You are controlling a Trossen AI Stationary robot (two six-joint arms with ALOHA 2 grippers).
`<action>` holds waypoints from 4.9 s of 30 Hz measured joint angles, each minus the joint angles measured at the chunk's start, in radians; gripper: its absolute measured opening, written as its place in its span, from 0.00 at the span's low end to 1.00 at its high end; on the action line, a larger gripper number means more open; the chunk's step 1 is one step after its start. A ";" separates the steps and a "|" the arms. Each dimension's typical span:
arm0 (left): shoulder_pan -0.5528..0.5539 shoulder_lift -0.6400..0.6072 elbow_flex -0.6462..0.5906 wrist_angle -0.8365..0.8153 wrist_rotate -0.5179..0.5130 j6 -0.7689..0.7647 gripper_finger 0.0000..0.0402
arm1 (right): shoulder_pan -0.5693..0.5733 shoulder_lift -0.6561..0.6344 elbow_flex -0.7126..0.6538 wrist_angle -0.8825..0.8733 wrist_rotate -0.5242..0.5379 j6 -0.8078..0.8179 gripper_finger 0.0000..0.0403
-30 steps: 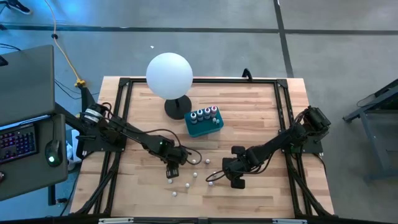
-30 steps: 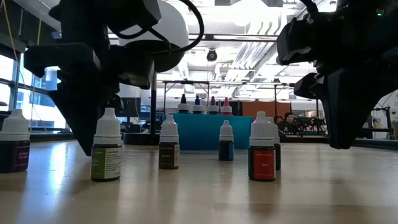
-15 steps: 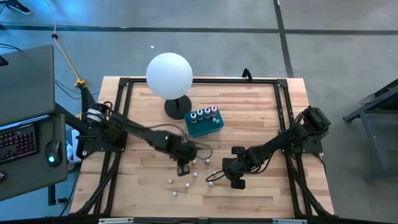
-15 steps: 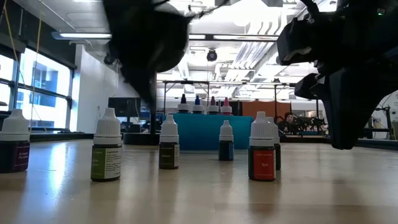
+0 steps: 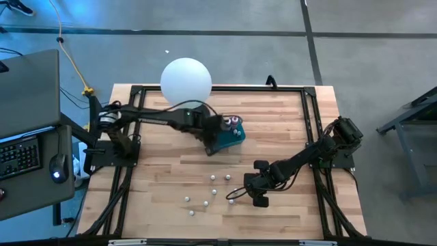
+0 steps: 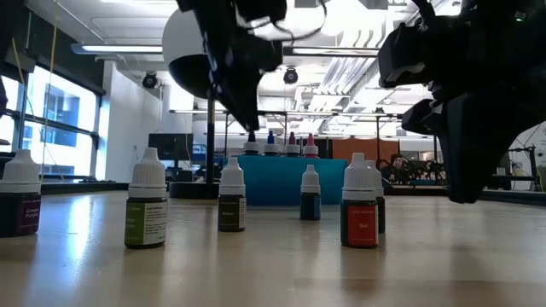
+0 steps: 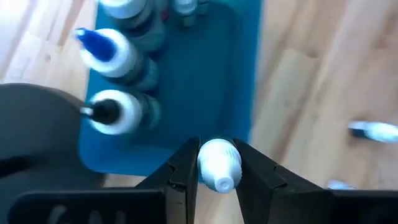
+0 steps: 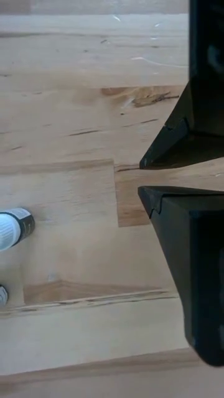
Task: Pick & Place food coloring
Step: Put the green food coloring bottle into the bin, then put the purple food coloring bottle into the bin
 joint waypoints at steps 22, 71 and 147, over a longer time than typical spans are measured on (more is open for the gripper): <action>0.044 0.204 -0.002 -0.008 0.042 0.012 0.24 | 0.000 0.000 0.000 0.004 0.000 -0.009 0.11; -0.630 0.120 0.465 -0.680 0.050 -0.294 0.35 | 0.094 0.000 0.000 0.030 0.003 -0.007 0.08; -0.065 0.149 0.292 -0.274 0.024 0.147 0.17 | 0.139 0.000 0.000 -0.075 -0.080 0.128 0.07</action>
